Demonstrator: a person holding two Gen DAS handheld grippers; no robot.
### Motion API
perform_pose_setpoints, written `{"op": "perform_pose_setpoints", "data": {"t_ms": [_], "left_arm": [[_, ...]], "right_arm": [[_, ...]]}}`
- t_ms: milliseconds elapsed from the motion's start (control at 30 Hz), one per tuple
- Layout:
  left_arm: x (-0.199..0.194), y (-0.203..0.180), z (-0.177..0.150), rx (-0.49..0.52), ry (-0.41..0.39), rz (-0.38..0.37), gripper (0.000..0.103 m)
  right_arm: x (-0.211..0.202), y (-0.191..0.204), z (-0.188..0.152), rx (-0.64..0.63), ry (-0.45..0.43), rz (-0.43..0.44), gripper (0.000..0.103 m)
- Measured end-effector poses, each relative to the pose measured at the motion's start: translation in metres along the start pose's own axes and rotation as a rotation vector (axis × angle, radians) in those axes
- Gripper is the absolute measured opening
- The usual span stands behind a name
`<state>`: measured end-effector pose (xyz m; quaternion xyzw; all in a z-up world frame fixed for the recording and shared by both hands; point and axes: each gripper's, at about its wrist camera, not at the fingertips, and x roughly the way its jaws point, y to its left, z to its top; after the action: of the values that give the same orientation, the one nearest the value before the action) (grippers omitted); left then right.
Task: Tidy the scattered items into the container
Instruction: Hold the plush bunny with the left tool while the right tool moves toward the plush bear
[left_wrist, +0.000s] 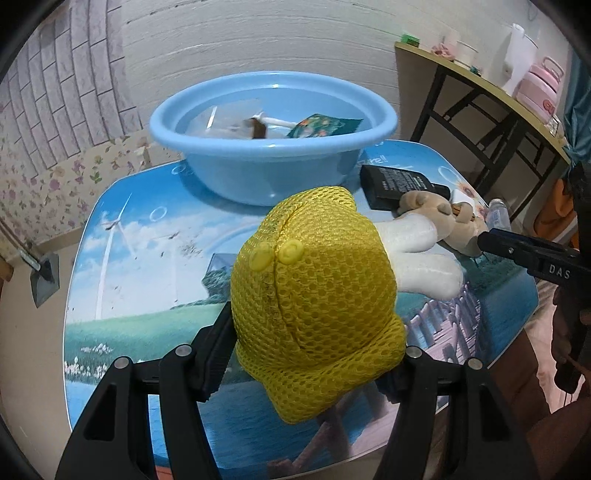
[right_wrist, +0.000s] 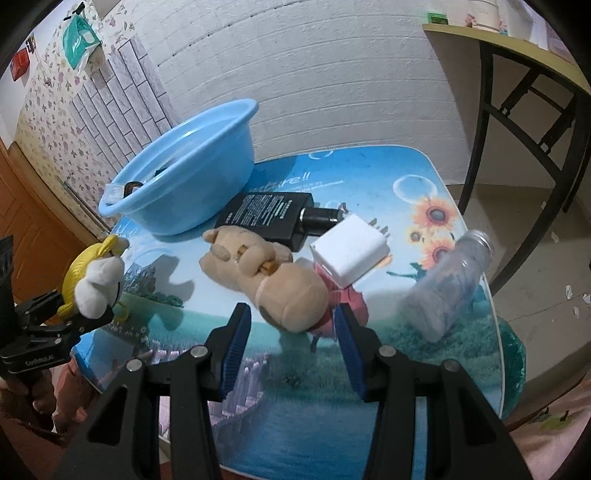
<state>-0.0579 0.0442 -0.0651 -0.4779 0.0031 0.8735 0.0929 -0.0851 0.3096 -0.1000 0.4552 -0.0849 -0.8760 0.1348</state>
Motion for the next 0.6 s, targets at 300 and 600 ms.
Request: {"op": "perform_pose_setpoints", "data": {"t_ms": [300,600], "left_arm": [[-0.003,0.016,-0.006,-0.039,-0.003,0.001,0.064],[-0.004,0.023,-0.012,-0.059,-0.006,-0.012,0.064]], "right_arm": [[0.015,0.016,0.008,-0.039,0.011,-0.035,0.060],[0.012,0.015,0.006,-0.038,0.005,-0.053,0.039]]}}
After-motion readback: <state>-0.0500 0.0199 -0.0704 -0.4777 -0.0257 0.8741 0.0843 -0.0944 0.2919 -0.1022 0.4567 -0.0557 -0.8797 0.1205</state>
